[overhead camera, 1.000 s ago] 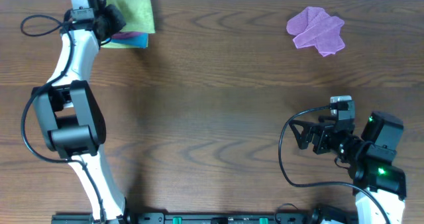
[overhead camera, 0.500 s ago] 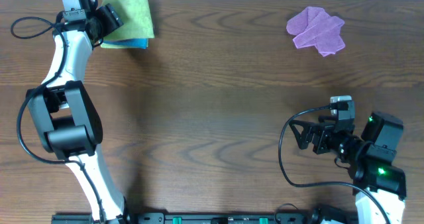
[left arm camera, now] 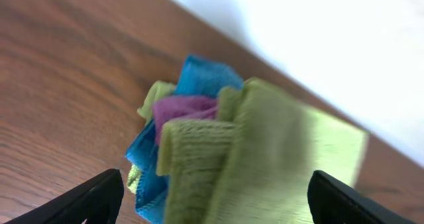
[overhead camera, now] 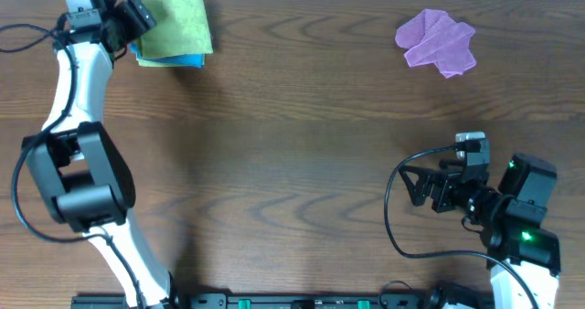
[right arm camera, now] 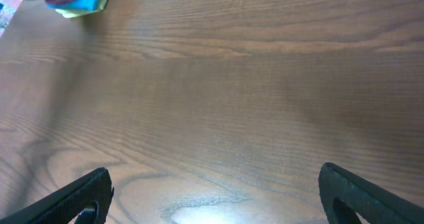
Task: Fold the cloth
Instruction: 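Press and adjust the green cloth on top of the stack with the left gripper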
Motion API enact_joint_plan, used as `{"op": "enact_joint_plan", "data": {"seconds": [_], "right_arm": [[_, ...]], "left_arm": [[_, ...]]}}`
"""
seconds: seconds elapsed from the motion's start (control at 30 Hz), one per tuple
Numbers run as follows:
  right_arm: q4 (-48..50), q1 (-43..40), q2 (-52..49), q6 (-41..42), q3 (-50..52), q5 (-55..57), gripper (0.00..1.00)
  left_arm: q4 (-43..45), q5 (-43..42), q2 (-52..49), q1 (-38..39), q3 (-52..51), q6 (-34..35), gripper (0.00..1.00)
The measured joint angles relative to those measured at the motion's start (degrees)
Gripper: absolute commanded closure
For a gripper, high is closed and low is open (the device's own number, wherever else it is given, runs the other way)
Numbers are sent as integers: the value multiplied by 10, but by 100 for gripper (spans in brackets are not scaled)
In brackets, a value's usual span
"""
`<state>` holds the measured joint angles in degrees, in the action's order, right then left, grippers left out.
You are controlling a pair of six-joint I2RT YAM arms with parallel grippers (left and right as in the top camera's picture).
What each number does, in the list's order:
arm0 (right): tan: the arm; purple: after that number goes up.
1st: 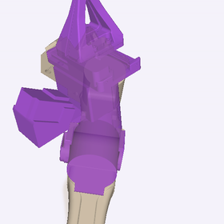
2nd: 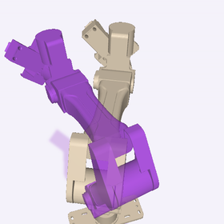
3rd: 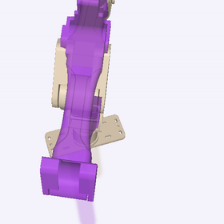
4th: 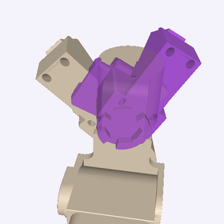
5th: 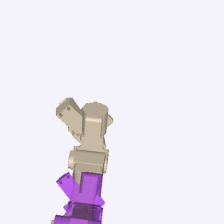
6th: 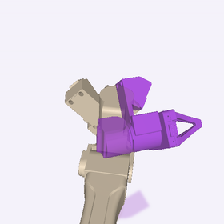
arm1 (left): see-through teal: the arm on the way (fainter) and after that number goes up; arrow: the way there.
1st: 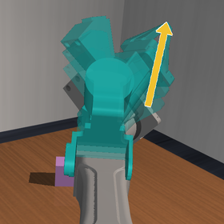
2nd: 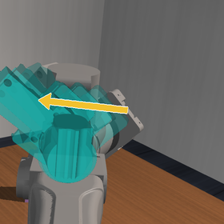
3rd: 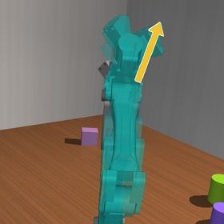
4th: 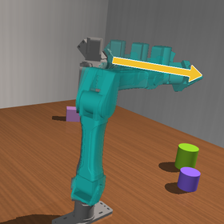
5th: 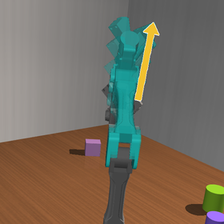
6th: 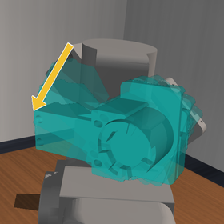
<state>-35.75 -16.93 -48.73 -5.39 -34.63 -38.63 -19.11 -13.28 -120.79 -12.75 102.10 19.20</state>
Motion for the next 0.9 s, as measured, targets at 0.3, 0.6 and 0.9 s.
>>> {"op": "enact_joint_plan", "data": {"seconds": [0.3, 0.6, 0.9], "right_arm": [[0, 0, 0, 0, 0, 0, 1], [0, 0, 0, 0, 0, 0, 1], [0, 0, 0, 0, 0, 0, 1]], "left_arm": [[1, -13, 40, 11, 4, 5, 94], [32, -2, 23, 52, 5, 20, 94], [96, 33, -76, 53, 6, 38, 94]]}}
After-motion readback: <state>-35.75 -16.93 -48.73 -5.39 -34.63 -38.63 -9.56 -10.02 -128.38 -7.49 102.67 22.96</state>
